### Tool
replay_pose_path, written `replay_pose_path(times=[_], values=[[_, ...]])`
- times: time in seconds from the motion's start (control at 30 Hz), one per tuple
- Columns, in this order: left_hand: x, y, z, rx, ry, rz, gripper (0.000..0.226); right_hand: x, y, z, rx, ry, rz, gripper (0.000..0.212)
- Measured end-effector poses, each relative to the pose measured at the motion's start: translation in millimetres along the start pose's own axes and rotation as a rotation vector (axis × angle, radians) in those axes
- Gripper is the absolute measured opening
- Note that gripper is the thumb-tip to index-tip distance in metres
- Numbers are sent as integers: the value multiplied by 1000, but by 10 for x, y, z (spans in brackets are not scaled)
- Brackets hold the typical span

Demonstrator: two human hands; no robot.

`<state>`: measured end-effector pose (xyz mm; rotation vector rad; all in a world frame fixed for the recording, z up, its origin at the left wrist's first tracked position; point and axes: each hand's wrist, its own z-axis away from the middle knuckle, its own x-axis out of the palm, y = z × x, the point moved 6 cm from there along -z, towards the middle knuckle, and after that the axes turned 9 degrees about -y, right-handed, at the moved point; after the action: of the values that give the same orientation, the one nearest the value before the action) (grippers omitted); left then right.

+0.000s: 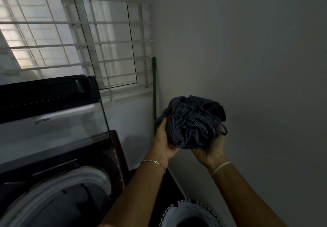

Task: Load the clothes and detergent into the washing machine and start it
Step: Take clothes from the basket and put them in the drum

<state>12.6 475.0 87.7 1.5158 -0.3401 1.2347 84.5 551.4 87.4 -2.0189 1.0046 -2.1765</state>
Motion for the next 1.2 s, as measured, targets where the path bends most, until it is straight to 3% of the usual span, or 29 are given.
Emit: replay_pose_path(times=[0.1, 0.2, 0.3, 0.4, 0.43, 0.8, 1.0, 1.07, 1.13, 1.2], values=[[-14, -38, -7, -62, 26, -71, 57, -3, 48, -41, -8, -49, -7, 95], [-34, -54, 32, -88, 38, -118, 55, -53, 89, -85, 22, -52, -11, 83], [-70, -78, 46, -61, -10, -3, 61, -108, 118, -155, 50, -45, -27, 84], [-202, -55, 65, 0, 4, 44, 59, -231, 142, -216, 51, 26, -20, 37], [-272, -45, 77, 17, 22, 46, 58, -293, 165, -229, 54, 53, -36, 34], [-1252, 192, 720, 170, 234, 128, 48, -353, 1226, -223, 372, 45, -1, 58], [-1752, 605, 1288, 230, 287, 190, 45, -5, 1911, -329, 456, -35, 235, 43], [-1915, 768, 1487, 229, 293, 194, 54, 44, 2146, -340, 446, -51, 383, 53], [-2126, 949, 1702, 232, 328, 177, 61, 129, 2372, -395, 409, -81, 547, 47], [-2332, 1133, 1913, 230, 375, 169, 64, 206, 2681, -436, 441, -107, 517, 88]])
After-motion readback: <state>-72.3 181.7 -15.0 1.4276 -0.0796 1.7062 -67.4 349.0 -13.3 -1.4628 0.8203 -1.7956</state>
